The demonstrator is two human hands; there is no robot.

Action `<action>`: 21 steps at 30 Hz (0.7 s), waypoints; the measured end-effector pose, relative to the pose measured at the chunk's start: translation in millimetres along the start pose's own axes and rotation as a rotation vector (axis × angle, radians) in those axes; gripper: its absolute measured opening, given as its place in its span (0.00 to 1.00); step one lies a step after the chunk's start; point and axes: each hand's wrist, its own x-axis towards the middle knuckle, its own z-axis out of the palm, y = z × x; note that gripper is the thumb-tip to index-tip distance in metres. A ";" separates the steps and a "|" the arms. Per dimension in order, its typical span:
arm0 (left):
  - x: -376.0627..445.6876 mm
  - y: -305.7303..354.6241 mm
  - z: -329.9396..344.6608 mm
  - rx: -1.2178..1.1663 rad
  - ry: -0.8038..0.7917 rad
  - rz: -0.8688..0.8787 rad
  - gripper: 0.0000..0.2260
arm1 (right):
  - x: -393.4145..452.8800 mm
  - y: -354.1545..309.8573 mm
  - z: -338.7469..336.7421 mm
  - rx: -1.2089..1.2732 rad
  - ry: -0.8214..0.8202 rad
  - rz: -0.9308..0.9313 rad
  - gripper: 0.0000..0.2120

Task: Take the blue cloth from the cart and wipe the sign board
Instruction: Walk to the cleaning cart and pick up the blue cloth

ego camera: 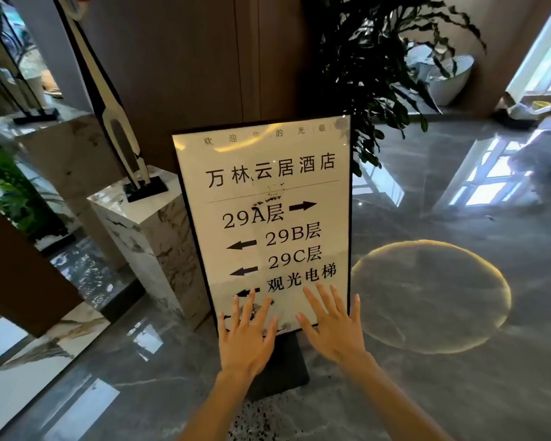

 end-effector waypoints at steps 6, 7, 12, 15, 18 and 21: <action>-6.5 24.4 4.7 0.033 0.034 0.027 0.29 | -14.7 22.2 -9.5 0.003 0.060 0.022 0.33; -7.8 28.2 5.3 0.033 0.036 0.029 0.29 | -16.3 26.4 -9.9 0.007 0.063 0.027 0.33; -8.7 52.9 9.3 0.033 0.035 0.077 0.25 | -22.8 53.9 -11.4 0.024 0.080 0.067 0.34; -11.1 64.9 9.4 0.045 0.023 0.132 0.25 | -37.0 66.1 -13.7 0.026 0.083 0.109 0.34; -12.8 77.8 9.8 0.053 0.009 0.176 0.27 | -53.9 74.9 -15.8 0.039 0.077 0.160 0.34; -12.7 88.5 12.9 0.070 0.004 0.230 0.27 | -68.5 78.8 -18.0 0.057 0.098 0.223 0.33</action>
